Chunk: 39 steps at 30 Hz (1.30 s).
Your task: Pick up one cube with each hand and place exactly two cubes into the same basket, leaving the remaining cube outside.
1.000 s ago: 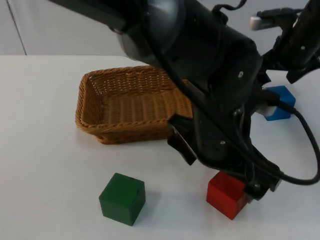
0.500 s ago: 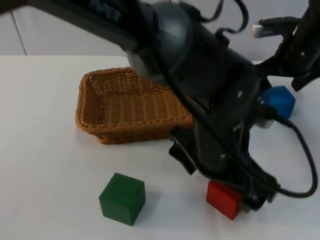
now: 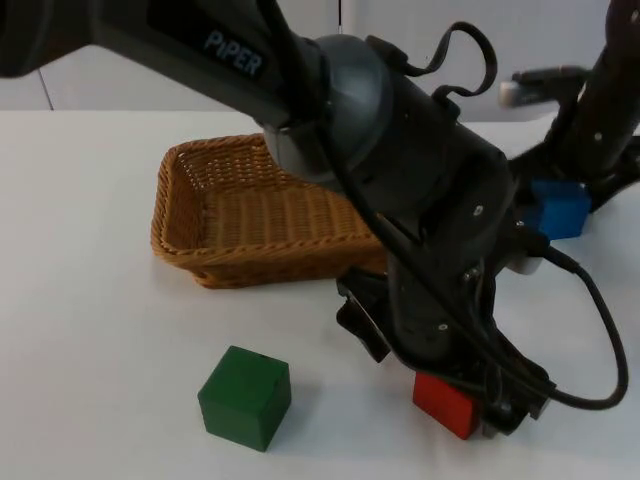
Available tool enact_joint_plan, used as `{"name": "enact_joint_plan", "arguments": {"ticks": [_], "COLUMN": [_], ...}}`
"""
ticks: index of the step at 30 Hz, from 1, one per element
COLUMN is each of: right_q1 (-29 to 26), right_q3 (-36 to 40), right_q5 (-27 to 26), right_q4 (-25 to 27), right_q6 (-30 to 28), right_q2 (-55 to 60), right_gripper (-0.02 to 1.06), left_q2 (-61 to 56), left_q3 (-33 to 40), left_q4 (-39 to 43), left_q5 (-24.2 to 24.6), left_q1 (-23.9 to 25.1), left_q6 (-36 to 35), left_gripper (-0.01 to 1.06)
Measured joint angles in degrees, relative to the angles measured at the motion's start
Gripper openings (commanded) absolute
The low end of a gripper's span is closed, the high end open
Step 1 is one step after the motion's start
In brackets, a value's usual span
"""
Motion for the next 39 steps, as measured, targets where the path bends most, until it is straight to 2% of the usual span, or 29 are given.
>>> {"name": "enact_joint_plan", "arguments": {"ticks": [4,5,8,9,12,13,14,15,17,18,19,20,27,33,39], "right_q1": [0.0,0.0,0.0,0.0,0.0,0.0,0.0,0.0,0.0,0.0,0.0,0.0,0.0,0.0,0.0], "right_q3": [-0.13,-0.13,-0.13,-0.13,-0.13,-0.13,-0.13,-0.13,-0.13,-0.13,-0.13,-0.13,-0.13,-0.13,-0.13], "right_q5": [0.0,0.0,0.0,0.0,0.1,0.1,0.22,0.31,0.43,0.55,0.64,0.69,2.48,6.13,7.16], "right_q4": [-0.12,-0.12,-0.25,-0.5,-0.62,-0.62,-0.62,-0.51,-0.4,-0.3,-0.19,-0.19,-0.09,-0.09,-0.09], "right_q6": [0.14,0.14,0.14,0.14,0.72,0.72,1.0,1.1,1.1,1.1,1.22,1.22,1.22,0.65,-0.58], "right_q2": [0.1,0.13,0.13,0.22,0.22,0.22,0.22,0.1,-0.14,-0.24,-1.15,-1.86,-9.32,-17.01,-22.63], "right_gripper": [1.02,0.98,0.77,0.77,0.49,0.39,0.39,0.25,0.05,0.05,0.0,0.0,0.0,0.0,0.0], "left_q2": [0.0,0.0,0.0,0.0,0.0,0.0,0.0,0.0,0.0,0.0,-0.1,-0.22,-4.59,-13.55,-21.78], "left_q3": [0.0,0.0,0.0,0.0,0.0,0.0,0.0,0.0,0.0,0.0,0.0,0.0,0.0,0.0,0.0], "left_q4": [0.0,0.0,0.0,0.0,0.0,0.0,0.0,0.0,0.0,0.0,0.0,0.0,0.21,0.7,5.06], "left_q5": [0.0,0.0,0.0,0.0,0.0,0.0,0.0,0.0,0.0,0.0,0.1,0.27,2.22,3.67,6.53], "left_q1": [0.0,0.0,0.0,0.0,0.0,0.0,0.0,0.0,0.0,0.0,0.0,0.0,0.0,0.0,0.0], "left_q6": [0.0,0.0,0.0,0.0,-0.11,-0.11,-0.25,-0.57,-1.08,-1.35,-1.59,-1.7,-1.8,-1.17,-0.5], "left_gripper": [0.99,0.99,0.93,0.93,0.71,0.61,0.61,0.42,0.19,0.19,0.06,0.0,0.0,0.0,0.0]}}
